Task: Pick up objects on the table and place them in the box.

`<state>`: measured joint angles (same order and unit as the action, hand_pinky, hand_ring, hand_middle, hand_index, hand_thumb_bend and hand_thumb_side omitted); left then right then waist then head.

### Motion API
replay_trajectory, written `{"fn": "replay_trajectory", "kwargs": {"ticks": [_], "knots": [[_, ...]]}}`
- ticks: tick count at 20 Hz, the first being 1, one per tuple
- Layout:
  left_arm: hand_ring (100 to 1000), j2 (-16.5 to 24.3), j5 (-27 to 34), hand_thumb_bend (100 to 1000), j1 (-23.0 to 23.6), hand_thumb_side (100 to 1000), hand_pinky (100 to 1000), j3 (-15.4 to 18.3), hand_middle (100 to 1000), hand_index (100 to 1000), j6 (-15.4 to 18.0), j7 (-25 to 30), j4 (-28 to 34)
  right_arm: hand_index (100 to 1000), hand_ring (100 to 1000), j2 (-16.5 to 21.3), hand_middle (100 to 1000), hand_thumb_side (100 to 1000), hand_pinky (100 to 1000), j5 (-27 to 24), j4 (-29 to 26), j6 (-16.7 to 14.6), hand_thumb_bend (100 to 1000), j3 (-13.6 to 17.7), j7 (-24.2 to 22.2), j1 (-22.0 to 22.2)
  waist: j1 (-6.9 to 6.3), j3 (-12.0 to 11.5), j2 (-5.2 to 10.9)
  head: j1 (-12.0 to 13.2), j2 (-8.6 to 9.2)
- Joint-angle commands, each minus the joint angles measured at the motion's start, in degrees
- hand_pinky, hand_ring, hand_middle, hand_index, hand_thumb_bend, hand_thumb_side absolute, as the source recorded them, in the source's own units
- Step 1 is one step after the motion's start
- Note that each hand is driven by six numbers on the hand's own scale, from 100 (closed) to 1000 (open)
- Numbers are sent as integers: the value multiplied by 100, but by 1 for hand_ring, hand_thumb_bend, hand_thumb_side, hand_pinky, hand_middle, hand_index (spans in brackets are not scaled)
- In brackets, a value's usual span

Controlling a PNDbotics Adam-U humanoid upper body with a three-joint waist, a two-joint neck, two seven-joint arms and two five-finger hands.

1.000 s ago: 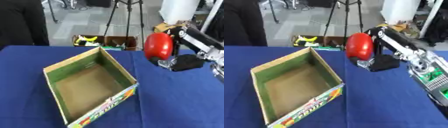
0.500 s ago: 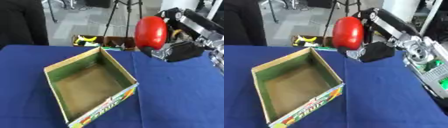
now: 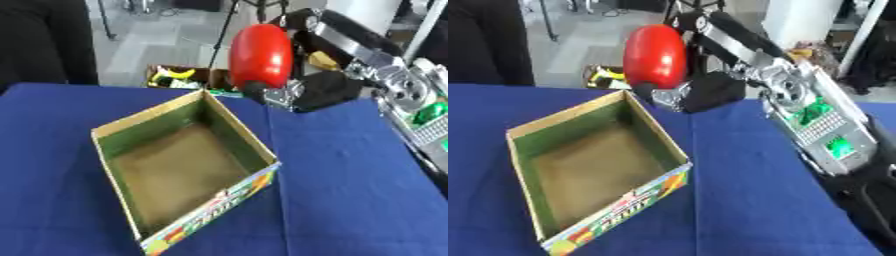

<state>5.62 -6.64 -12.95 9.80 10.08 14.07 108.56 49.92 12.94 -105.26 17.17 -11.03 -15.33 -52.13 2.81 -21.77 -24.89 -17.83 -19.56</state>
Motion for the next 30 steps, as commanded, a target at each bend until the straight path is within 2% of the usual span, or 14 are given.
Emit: {"fn": "replay_trajectory", "kwargs": {"ticks": [1,12,23,30], "knots": [[595,149,5,100,-55,891,301,-9,628,679,17,19,106,574,372,-81,521,409,352,148,243,20,100,-62,-10,-218,-13,-63,144,-93,23],[594,124,50,100,-81,886,302,-55,627,679,64,63,81,577,368,-720,520,394,350,616,1105,76,100,-424,220,-607,-8,-379,118,-449,77],[594,82,75,100,-96,886,304,-61,627,678,65,77,84,567,376,-1164,516,392,353,1422,1685,119,100,-642,453,-625,9,-508,107,-667,97],[594,58,83,100,-107,887,305,-59,627,678,65,81,92,568,377,-1386,516,387,356,1730,1938,95,100,-751,411,-576,19,-562,75,-742,114]]}}
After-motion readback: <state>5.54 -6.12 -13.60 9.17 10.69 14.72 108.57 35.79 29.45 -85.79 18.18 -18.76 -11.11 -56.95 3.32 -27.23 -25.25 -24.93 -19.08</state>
